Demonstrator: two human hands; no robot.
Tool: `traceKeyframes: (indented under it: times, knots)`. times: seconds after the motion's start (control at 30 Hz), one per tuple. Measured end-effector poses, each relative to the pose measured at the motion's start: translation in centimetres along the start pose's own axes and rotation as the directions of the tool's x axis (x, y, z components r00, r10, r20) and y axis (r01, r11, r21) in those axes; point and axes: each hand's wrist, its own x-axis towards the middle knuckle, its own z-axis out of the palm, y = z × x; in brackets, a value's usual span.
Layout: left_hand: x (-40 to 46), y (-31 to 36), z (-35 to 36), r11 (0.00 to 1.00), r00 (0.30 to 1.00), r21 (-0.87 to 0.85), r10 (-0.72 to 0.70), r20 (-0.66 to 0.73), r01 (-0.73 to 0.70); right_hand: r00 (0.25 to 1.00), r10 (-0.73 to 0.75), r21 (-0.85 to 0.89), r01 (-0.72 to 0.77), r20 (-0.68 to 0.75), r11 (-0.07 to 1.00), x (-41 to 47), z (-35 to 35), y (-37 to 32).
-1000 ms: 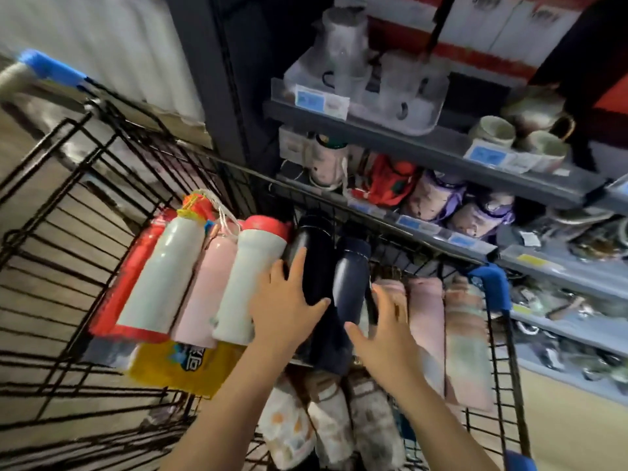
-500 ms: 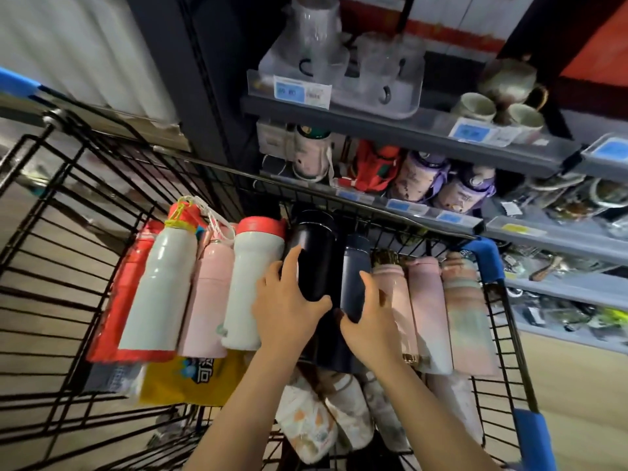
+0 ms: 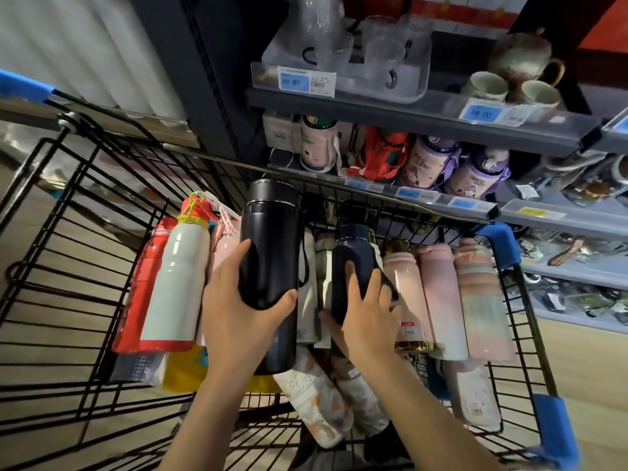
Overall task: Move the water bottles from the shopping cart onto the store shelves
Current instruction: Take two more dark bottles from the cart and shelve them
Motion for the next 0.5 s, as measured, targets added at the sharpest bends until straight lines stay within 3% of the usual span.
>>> traceKeyframes:
  times: [0.33, 0.5]
  knots:
    - [-0.5, -1.3, 0.1, 1.0, 1.0, 0.004, 0.003, 0.008, -0.003, 0.993, -0.088, 0.159, 0.075, 0.076, 0.984, -0.5, -1.0, 0.0]
    - [-0.3, -1.7, 0.2, 1.0, 1.0, 0.015, 0.0, 0.011, 0.0, 0.996, -0.054, 0.05, 0.051, 0.071, 0.997, -0.8, -0.7, -0.5]
